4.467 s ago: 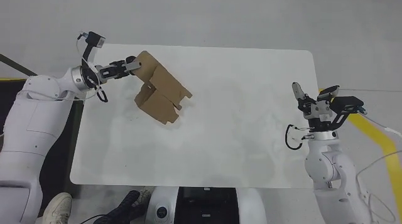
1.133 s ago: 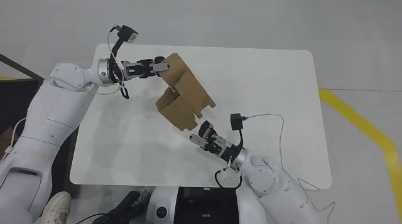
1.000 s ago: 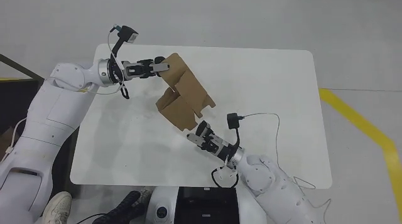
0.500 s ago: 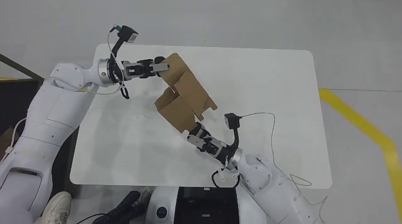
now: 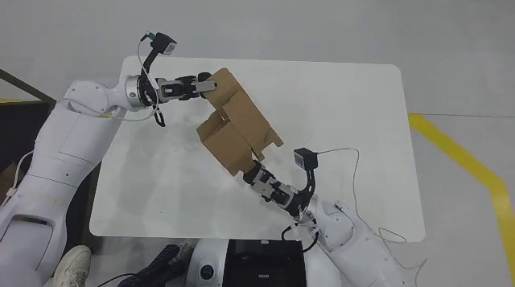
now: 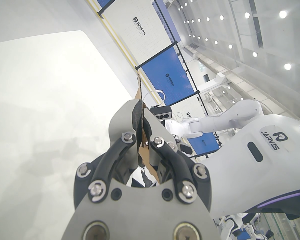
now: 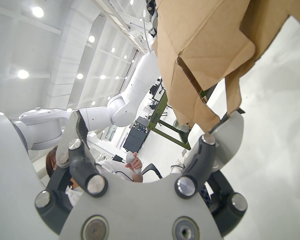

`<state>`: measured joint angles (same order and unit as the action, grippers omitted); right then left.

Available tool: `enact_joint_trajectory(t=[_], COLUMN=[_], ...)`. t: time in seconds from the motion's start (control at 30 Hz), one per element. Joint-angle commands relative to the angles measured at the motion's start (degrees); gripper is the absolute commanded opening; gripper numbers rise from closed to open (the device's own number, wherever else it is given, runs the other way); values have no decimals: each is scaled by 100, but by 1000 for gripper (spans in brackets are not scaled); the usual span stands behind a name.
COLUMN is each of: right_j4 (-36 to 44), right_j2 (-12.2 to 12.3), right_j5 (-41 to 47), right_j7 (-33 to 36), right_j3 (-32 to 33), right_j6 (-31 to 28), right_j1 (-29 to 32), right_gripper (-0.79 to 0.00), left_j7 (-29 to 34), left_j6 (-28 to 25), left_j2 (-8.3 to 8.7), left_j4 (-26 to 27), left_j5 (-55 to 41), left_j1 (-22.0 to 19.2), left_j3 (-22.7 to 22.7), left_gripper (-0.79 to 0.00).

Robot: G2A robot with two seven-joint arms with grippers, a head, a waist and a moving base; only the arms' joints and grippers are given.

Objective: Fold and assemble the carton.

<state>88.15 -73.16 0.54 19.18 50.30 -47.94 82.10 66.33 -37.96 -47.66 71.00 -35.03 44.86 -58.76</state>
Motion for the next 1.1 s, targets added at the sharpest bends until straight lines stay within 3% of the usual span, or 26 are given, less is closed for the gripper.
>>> enact_joint_trajectory(t=[0.0,0.47,1.07], right_j4=[13,88,-231], right_j2=[16,130,-13], right_j5=[97,843,1219], right_j7=[72,494,439], right_j3=[17,146,-290], right_j6=[-48,-687,-431], right_j1=[35,195,-314], right_gripper=[0,0,0], left_j7=[0,0,0], left_j6=[0,0,0], left_j2=[0,0,0], left_j4=[0,0,0], left_j5=[0,0,0], left_j1=[0,0,0], left_j3=[0,0,0], left_gripper=[-785,-785,-785])
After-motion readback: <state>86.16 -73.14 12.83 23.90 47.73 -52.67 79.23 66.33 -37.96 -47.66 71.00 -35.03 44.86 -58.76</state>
